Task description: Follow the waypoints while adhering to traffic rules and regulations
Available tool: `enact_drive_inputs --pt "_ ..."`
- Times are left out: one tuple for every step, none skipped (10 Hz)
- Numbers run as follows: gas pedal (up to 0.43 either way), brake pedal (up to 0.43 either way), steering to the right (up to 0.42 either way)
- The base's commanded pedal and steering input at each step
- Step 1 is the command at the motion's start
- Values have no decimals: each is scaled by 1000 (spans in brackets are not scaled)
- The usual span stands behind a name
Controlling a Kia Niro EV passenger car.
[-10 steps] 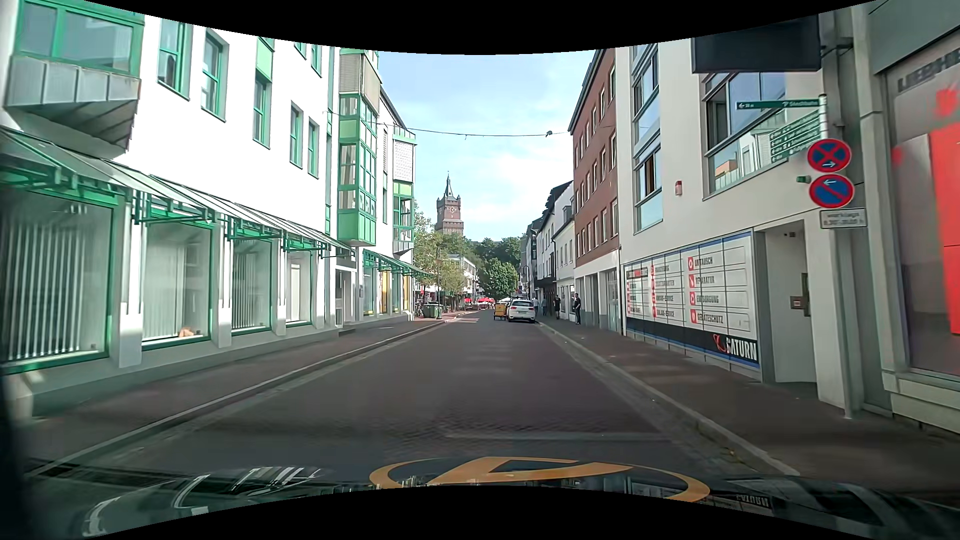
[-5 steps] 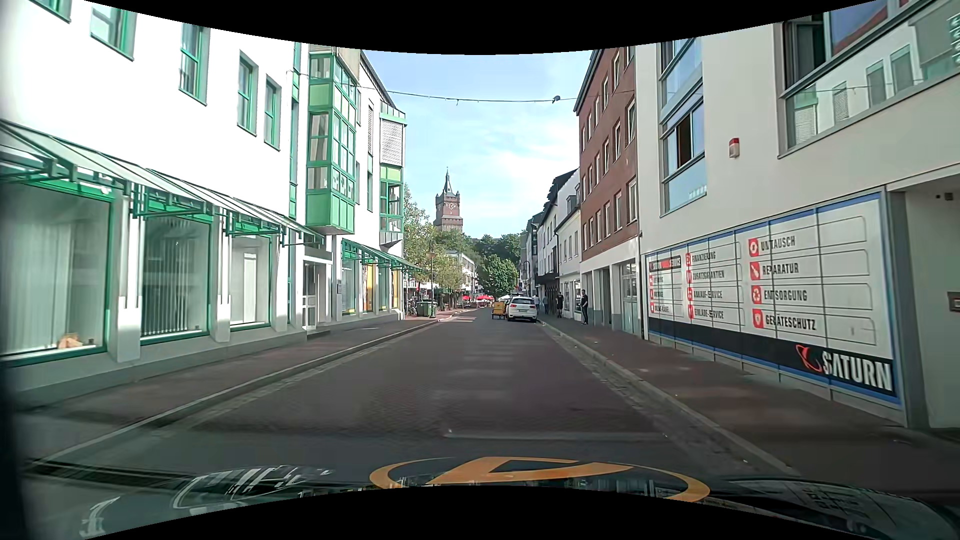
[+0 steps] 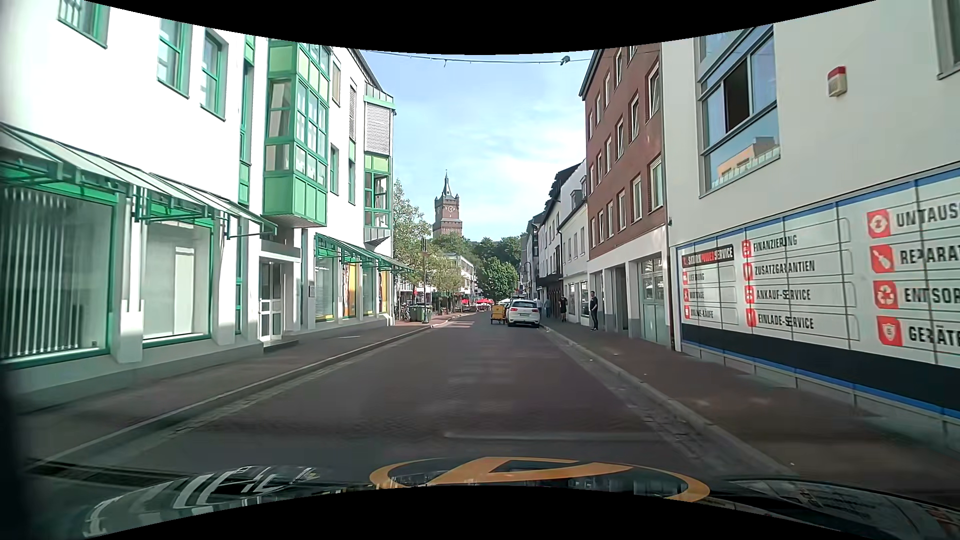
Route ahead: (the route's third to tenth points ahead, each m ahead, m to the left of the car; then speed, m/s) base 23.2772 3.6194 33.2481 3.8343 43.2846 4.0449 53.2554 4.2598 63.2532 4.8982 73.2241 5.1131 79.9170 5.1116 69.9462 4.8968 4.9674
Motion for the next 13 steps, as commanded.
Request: enact_drive_inputs --pt "0 0 -1" --pt "0 0 0" --pt "0 12 -1" --pt "0 12 0" --pt "0 18 -1" --pt "0 49 -2" --pt "0 79 -2" --pt "0 122 -2" --pt "0 140 -2" --pt "0 146 -2" --pt "0 146 -2" --pt "0 140 -2" --pt "0 140 -1"
